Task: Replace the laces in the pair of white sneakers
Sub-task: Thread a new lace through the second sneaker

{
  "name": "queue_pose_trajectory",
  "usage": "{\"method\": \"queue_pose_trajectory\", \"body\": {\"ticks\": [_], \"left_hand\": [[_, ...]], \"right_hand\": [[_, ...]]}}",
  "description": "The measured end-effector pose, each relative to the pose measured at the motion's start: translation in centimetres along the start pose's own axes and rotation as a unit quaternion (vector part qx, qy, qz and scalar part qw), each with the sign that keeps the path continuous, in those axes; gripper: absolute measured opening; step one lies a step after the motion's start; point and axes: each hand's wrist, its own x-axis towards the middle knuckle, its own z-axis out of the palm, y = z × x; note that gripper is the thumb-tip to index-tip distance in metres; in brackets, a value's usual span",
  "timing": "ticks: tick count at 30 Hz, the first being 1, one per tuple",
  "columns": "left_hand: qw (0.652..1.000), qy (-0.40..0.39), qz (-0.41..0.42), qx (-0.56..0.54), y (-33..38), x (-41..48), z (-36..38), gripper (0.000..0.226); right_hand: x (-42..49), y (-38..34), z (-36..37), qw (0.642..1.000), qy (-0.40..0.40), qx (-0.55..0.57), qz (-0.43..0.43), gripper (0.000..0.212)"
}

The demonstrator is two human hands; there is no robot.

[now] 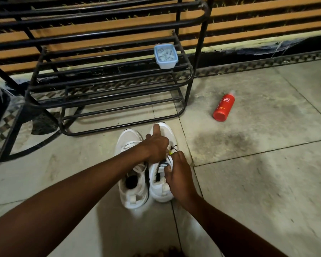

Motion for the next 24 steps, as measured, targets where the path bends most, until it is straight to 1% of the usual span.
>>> {"method": "queue_pose_trajectory", "body": {"ticks": [4,8,9,11,12,13,16,18,21,24], "left_hand": [[0.993,-0.004,-0.032,-0.11,-0.8,-0.8,-0.9,0.029],[0.98,-0.008,-0.027,-0.196,-1.4,-1.6,-0.6,0.04],[0.977,0.005,-0.027,-0.211,-1.5,-1.6,-0.4,0.038],[0.972,0.051,-0.014,-0.23,-2.0,-1.5,-0.1,0.022],[0.97,0.069,-0.005,-0.235,-2.4,-1.5,0.0,0.017],[0.969,0.077,0.003,-0.233,-2.7,-1.5,0.0,0.017],[0.975,0.052,0.025,-0.213,-3.7,-1.8,0.0,0.018],[0.982,0.033,0.028,-0.186,-4.1,-1.8,0.2,0.015],[0.989,0.032,0.034,-0.139,-4.2,-2.1,0.2,0.012],[0.982,0.073,0.058,-0.162,-4.0,-2.7,0.1,0.025]], "right_hand": [[-0.1,0.0,0.1,1.0,0.006,-0.008,-0.006,0.013],[-0.2,-0.1,0.2,1.0,0.008,-0.003,-0.012,0.013],[-0.2,-0.1,0.1,1.0,0.009,-0.003,-0.011,0.013],[0.0,0.0,0.0,1.0,0.009,-0.003,-0.011,0.015],[0.0,0.1,-0.1,1.0,0.008,-0.003,-0.012,0.015],[0.0,0.1,-0.1,1.0,0.008,-0.003,-0.013,0.015],[0.0,0.1,0.0,1.0,0.009,-0.006,-0.014,0.016],[-0.1,0.1,0.1,1.0,0.008,-0.009,-0.01,0.018],[-0.1,0.1,0.1,1.0,0.008,-0.012,-0.008,0.02],[0.0,0.0,0.0,1.0,0.008,-0.019,-0.006,0.017]]}}
